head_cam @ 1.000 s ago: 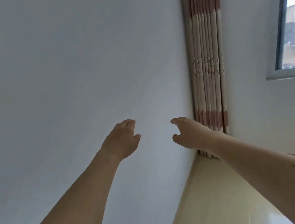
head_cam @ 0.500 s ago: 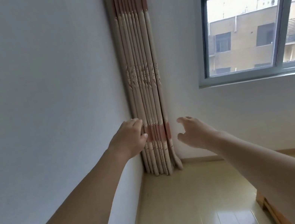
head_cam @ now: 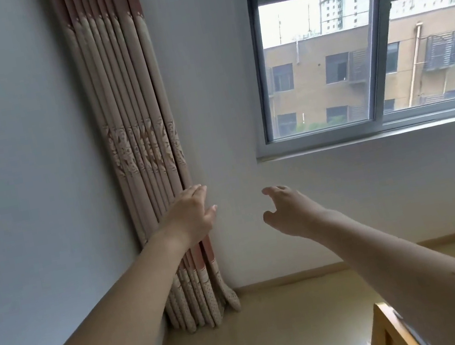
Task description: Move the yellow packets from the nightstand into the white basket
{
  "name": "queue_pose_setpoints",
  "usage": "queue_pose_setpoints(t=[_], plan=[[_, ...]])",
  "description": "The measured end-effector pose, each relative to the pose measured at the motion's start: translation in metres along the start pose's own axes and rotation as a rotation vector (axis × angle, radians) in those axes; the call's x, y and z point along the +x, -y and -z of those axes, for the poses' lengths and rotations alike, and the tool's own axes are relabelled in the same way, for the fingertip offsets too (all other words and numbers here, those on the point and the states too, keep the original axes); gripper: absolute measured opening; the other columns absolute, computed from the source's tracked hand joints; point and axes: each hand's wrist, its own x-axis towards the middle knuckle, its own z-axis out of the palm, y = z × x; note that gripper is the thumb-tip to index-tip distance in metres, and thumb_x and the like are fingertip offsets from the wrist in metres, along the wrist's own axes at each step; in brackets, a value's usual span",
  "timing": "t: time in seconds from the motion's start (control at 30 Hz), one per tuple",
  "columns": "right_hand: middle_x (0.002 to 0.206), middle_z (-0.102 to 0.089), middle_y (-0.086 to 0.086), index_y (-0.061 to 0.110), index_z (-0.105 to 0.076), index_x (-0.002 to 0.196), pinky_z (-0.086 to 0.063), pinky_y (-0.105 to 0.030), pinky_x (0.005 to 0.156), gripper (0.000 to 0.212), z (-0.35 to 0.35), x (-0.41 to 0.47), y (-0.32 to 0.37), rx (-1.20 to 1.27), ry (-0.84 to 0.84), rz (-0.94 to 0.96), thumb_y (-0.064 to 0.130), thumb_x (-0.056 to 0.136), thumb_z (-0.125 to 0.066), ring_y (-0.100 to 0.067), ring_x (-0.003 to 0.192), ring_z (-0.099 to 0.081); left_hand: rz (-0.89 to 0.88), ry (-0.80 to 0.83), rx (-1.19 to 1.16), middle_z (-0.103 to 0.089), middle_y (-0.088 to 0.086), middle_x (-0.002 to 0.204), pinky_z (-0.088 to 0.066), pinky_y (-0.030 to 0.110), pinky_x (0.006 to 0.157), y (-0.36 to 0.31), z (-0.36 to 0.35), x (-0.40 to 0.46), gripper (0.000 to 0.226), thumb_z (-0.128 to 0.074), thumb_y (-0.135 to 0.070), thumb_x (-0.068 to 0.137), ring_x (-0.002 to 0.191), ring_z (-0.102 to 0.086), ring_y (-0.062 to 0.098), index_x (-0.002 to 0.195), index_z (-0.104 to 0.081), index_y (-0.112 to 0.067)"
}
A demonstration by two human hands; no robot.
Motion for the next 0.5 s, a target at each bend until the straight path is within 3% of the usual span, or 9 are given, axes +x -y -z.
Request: queue_pose_setpoints(t=[0.27, 0.5], plan=[[0.152, -0.037, -0.005, 0.015, -0.035, 0.148, -0.037, -0.032, 0.108, 0.061, 0.007, 0.185, -0.121, -0.06, -0.06, -0.149, 0.025, 0.091, -0.052, -0.024, 0.136, -0.039, -0.129, 0.035, -0.043, -0.03, 0.012, 0.157, -0.016, 0.029, 0.118, -0.001, -0.103, 0.236, 0.063, -0.047, -0.035, 0.099, 0.145, -0.026, 0.023, 0.151, -0.029, -0.005], [0.147, -0.043, -0.011, 0.006, -0.042, 0.141, -0.03, -0.031, 0.111, 0.054, 0.063, 0.304, -0.244, -0.123, -0.135, -0.363, 0.023, 0.091, -0.053, -0.024, 0.137, -0.039, -0.221, 0.051, -0.171, -0.03, 0.01, 0.158, -0.019, 0.033, 0.118, -0.059, -0.174, 0.432, 0.062, -0.047, -0.035, 0.099, 0.146, -0.025, 0.023, 0.151, -0.029, -0.008]])
